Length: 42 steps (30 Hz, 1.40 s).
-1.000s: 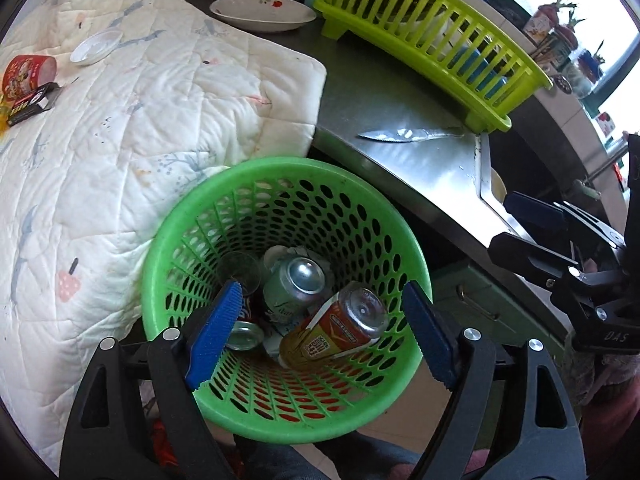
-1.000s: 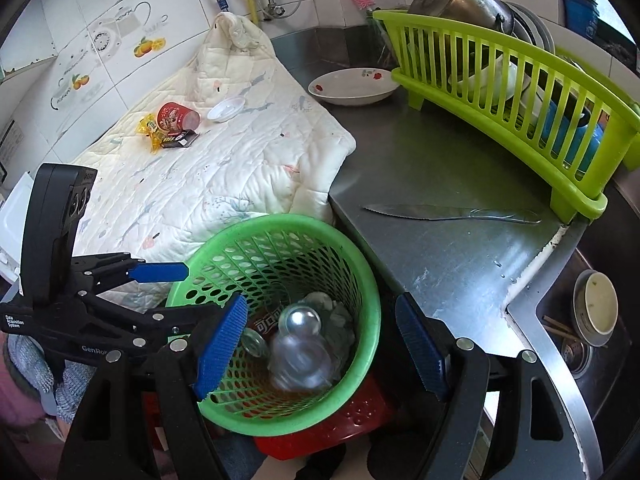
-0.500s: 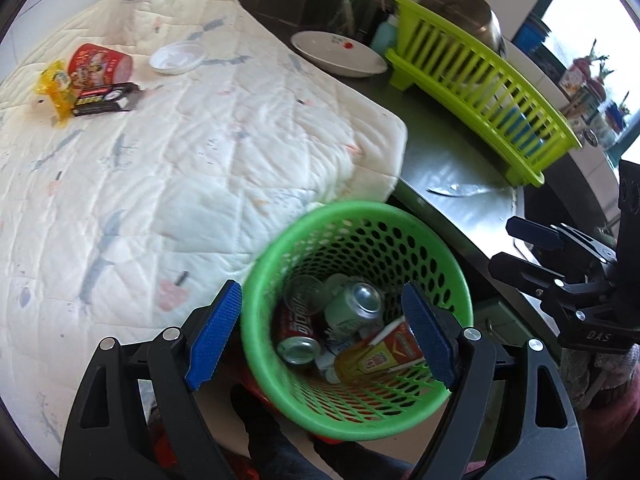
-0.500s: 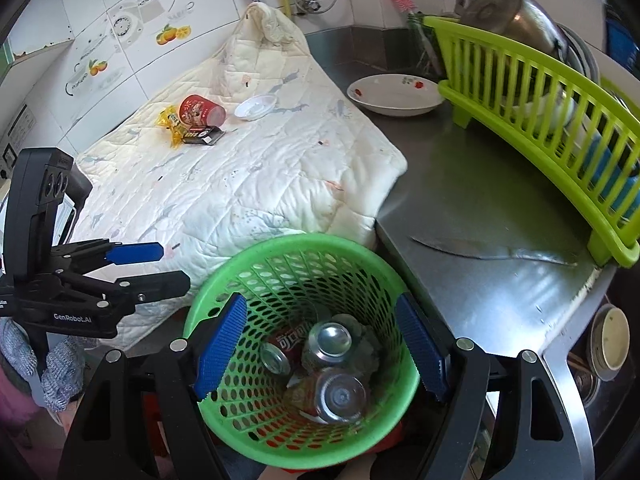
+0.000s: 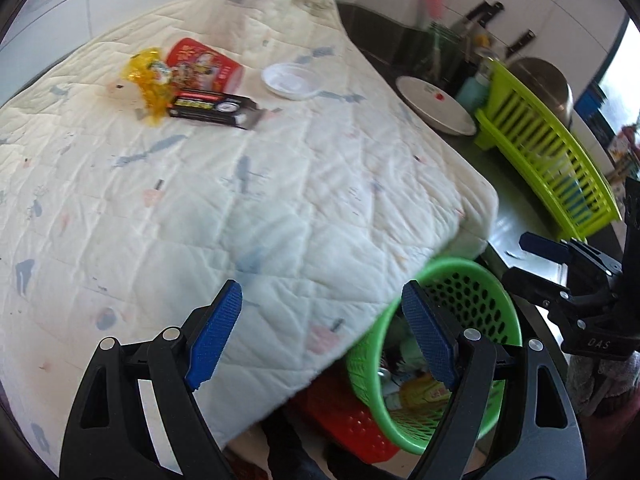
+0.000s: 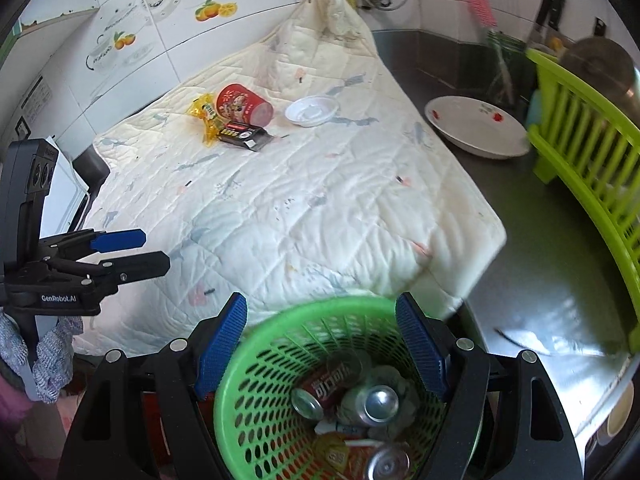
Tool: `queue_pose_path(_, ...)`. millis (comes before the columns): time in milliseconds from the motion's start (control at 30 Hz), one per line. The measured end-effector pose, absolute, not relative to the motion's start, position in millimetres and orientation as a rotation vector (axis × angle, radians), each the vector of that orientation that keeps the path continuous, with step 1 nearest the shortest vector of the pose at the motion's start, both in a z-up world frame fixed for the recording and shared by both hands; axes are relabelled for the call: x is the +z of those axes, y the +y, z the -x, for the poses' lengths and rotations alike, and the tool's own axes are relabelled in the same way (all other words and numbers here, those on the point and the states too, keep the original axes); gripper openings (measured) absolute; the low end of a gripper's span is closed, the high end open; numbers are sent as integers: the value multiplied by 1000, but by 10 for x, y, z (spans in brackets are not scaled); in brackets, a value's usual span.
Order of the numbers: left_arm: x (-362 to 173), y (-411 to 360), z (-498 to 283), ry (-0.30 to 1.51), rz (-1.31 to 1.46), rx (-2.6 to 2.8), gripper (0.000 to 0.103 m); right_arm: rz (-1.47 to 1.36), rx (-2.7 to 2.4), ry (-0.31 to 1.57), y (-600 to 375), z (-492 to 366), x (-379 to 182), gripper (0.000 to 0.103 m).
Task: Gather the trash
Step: 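Move both grippers back over the remaining trash on the blanket, then grasp the yellow snack bag with the left gripper while the right grasps the black box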
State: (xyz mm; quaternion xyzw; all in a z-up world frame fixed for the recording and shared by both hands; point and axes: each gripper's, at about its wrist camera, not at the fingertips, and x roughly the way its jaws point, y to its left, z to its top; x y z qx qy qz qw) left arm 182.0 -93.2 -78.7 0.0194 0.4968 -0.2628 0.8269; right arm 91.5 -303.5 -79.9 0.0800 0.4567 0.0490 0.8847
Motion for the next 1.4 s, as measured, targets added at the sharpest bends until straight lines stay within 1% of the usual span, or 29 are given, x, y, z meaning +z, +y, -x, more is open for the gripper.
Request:
queue_pose_path(467, -638, -321, -3060, 971, 42, -397, 81, -121, 176, 962, -2558, -1787, -831, 74)
queue_pose_path(533, -649, -277, -3258, 970, 55, -382, 87, -118, 181, 966, -2504, -1883, -837, 74)
queue_pose_path(600, -672, -229, -3480, 972, 74, -367, 88, -112, 186, 970, -2452, -1973, -846, 74)
queue_pose_path(700, -735, -201, -3792, 980, 103, -359, 89, -101, 188, 977, -2395, -2103, -861, 74)
queue_pose_path(1000, -994, -256, -4504, 1016, 118, -349, 90, -106, 174, 997, -2323, -2409, -905, 74)
queue_pose_path(1300, -1290, -218, -4947, 1074, 209, -367, 90, -88, 162, 1022, -2251, -2621, -978, 74)
queue_pose_path(1400, -1340, -185, -4994, 1060, 234, -377, 90, -66, 169, 1024, -2206, -2723, -991, 75)
